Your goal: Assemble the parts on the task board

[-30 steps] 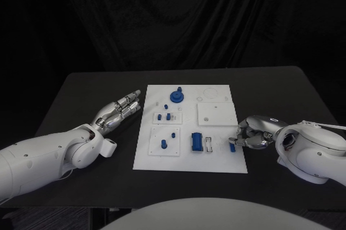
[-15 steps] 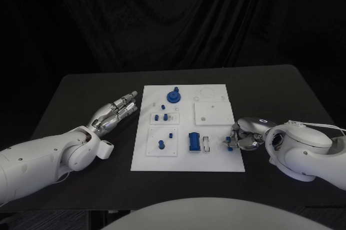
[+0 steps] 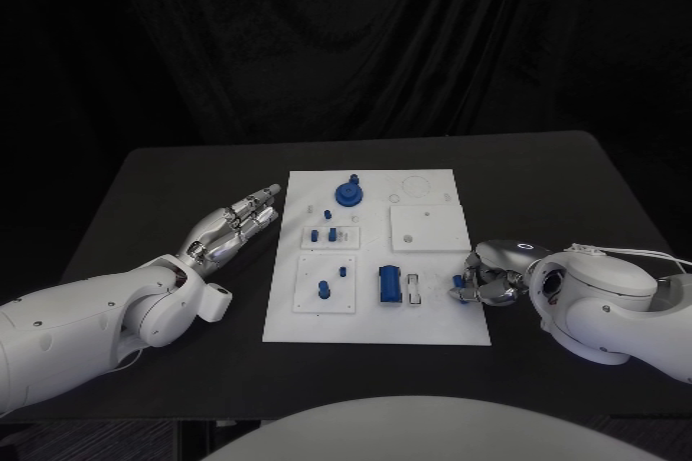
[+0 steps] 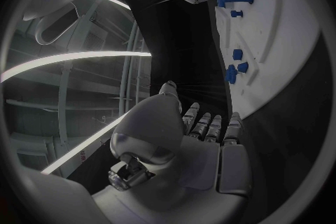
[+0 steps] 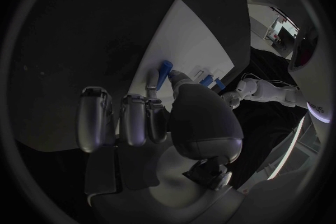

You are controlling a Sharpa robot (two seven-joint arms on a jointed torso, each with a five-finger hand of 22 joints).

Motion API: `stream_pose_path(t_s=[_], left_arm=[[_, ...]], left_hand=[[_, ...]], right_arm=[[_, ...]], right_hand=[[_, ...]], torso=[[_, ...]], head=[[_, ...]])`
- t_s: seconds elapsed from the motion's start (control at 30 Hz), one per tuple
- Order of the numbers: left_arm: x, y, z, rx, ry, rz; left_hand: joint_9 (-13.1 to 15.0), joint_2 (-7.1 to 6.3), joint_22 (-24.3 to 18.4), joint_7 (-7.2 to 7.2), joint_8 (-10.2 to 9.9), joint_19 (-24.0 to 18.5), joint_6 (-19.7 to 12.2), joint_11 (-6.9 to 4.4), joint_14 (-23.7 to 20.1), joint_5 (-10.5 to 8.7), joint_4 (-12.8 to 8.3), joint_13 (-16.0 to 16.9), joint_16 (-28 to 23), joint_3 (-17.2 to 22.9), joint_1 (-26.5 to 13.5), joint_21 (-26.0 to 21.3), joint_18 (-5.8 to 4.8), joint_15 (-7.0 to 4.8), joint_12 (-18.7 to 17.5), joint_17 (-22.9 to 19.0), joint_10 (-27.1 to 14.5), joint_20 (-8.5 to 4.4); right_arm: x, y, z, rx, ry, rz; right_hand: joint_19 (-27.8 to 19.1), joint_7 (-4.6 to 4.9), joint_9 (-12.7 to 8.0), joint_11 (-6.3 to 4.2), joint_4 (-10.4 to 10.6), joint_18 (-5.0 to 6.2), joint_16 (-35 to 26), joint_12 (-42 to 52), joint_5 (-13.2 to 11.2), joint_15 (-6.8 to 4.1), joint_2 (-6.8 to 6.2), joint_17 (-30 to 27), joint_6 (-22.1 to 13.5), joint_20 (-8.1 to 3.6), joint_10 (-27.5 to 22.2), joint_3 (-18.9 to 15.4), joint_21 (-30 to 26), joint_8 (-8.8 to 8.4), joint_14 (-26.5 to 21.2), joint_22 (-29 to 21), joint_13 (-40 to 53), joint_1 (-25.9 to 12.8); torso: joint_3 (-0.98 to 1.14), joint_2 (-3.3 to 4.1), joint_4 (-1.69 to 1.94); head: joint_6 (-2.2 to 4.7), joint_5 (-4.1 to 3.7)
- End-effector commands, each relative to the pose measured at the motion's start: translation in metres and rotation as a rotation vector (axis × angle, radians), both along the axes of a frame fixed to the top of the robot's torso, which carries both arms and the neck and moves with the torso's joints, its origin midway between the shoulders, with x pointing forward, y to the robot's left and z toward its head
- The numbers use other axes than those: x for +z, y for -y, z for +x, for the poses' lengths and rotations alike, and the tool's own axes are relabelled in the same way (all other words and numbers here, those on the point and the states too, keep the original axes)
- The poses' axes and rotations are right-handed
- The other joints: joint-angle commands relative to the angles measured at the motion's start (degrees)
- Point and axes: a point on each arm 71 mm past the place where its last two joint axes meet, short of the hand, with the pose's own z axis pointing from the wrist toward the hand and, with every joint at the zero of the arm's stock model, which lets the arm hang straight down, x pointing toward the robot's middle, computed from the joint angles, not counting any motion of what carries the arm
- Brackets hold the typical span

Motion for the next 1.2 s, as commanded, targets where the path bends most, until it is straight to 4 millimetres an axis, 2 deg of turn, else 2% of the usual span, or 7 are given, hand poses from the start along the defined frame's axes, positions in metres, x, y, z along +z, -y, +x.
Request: stream_pose_path(t_s=[0.03, 0.23, 0.27, 0.4, 0.53, 0.67, 1.2], left_arm=[[0.013, 0.0, -0.003, -0.003, 0.156, -0.092], [0.012, -0.001, -0.002, -0.005, 0.143, -0.087], [0.011, -0.001, -0.002, -0.005, 0.142, -0.086], [0.011, -0.002, -0.001, -0.004, 0.138, -0.082], [0.01, -0.002, -0.001, -0.004, 0.133, -0.079], [0.009, -0.003, 0.0, -0.004, 0.128, -0.076], [0.008, -0.004, 0.001, -0.004, 0.117, -0.069]], left_hand=[[0.0, -0.11, 0.0, -0.21, 0.2, 0.0, 0.0, 0.51, 0.0, 0.29, -0.1, 0.0, -0.2, 0.0, 0.7, -0.1, 1.01, 0.48, 0.2, -0.1, 0.0, 0.13], [-0.1, 0.25, 0.0, -0.2, 0.1, 0.1, -0.8, 1.37, 0.0, 1.07, -0.2, -0.1, -0.2, 0.6, 1.7, 0.0, 0.99, 1.68, 0.2, -0.1, -0.4, 0.97], [-0.1, 0.28, 0.0, -0.19, 0.1, 0.1, -0.9, 1.39, 0.0, 1.16, -0.2, -0.1, -0.2, 0.6, 1.8, 0.0, 0.99, 1.75, 0.2, -0.1, -0.4, 1.03], [-0.1, 0.37, 0.0, -0.17, 0.0, 0.1, -1.1, 1.5, 0.0, 1.42, -0.2, -0.1, -0.2, 0.8, 2.0, 0.0, 0.99, 1.88, 0.1, -0.1, -0.4, 1.12], [-0.2, 0.43, 0.0, -0.15, 0.0, 0.1, -1.2, 1.58, 0.0, 1.58, -0.3, -0.1, -0.2, 0.9, 2.1, 0.0, 0.99, 1.95, 0.1, -0.1, -0.4, 1.16], [-0.2, 0.6, 0.0, -0.1, 0.0, 0.1, -1.5, 1.8, 0.0, 1.72, -0.3, -0.1, -0.2, 1.1, 2.4, 0.0, 0.99, 2.11, 0.1, -0.1, -0.5, 1.28], [-0.2, 0.78, 0.0, -0.03, 0.0, 0.1, -1.8, 2.04, 0.0, 1.88, -0.3, -0.1, -0.2, 1.3, 2.7, 0.0, 0.99, 2.34, 0.1, -0.1, -0.6, 1.47]], right_arm=[[-0.006, 0.004, -0.002, -0.007, -0.032, -0.068], [-0.007, 0.0, 0.0, 0.007, -0.024, -0.059], [-0.007, -0.001, 0.001, 0.01, -0.02, -0.054], [-0.007, -0.003, 0.002, 0.017, -0.006, -0.037], [-0.007, -0.004, 0.003, 0.012, -0.004, -0.017], [-0.007, -0.005, 0.002, -0.023, -0.027, 0.037], [-0.009, -0.008, -0.007, -0.292, -0.204, 0.438]], right_hand=[[1.8, 0.1, -1.1, 0.54, -0.3, 0.47, -0.3, 0.2, 1.1, 0.39, 0.04, 2.6, 0.5, 0.47, 6.0, 0.4, -0.4, -0.79, 3.9, 11.4, 15.1, 0.7], [1.7, 0.04, -1.9, 0.49, -1.1, 0.5, -0.4, 0.2, 4.5, 0.36, 0.1, 2.3, 1.2, 0.47, 6.0, 1.6, -0.5, -1.81, 3.9, 11.4, 15.1, 1.7], [1.7, -0.14, -2.1, 0.32, -2.2, 0.51, -0.4, 0.2, 7.3, 0.22, 0.25, 2.3, 1.2, 0.39, 6.0, 2.7, -0.5, -2.1, 3.9, 11.4, 15.1, 3.2], [1.7, -0.18, -2.6, 0.21, -5.2, 0.51, -0.5, 0.2, 13.1, 0.09, 0.16, 2.1, 1.2, 0.22, 6.0, 6.3, -0.6, -3.02, 3.8, 11.4, 15.1, 6.3], [1.7, 0.48, -3.7, 0.76, -8.5, 0.48, -0.6, 0.2, 12.6, 0.45, -1.03, 1.8, 1.4, 0.36, 6.0, 12.8, -0.6, -4.33, 3.8, 11.4, 15.1, 7.6], [1.8, 0.83, -4.2, 0.99, -10.5, 0.47, -0.6, 0.2, 13.4, 0.76, -2.59, 1.8, 2.1, 0.76, 6.0, 18.6, -0.5, -4.77, 3.8, 11.5, 15.1, 5.0], [1.9, 0.79, -3.7, 1.01, -12.9, 0.42, -0.3, 0.2, 15.0, 0.75, -3.2, 2.3, 2.5, 0.78, 6.0, 21.9, -0.2, -4.17, 3.9, 11.6, 15.1, 2.4]], torso=[[0.07, 0.0, 0.02], [0.13, 0.05, -0.06], [0.15, 0.05, -0.07], [0.16, 0.02, -0.04], [0.15, 0.05, -0.06], [0.17, 0.03, -0.14], [0.1, 0.06, 0.04]], head=[[-0.01, 0.1], [-0.01, 0.27], [-0.01, 0.31], [-0.01, 0.34], [-0.01, 0.49], [-0.01, 0.62], [-0.01, 0.76]])
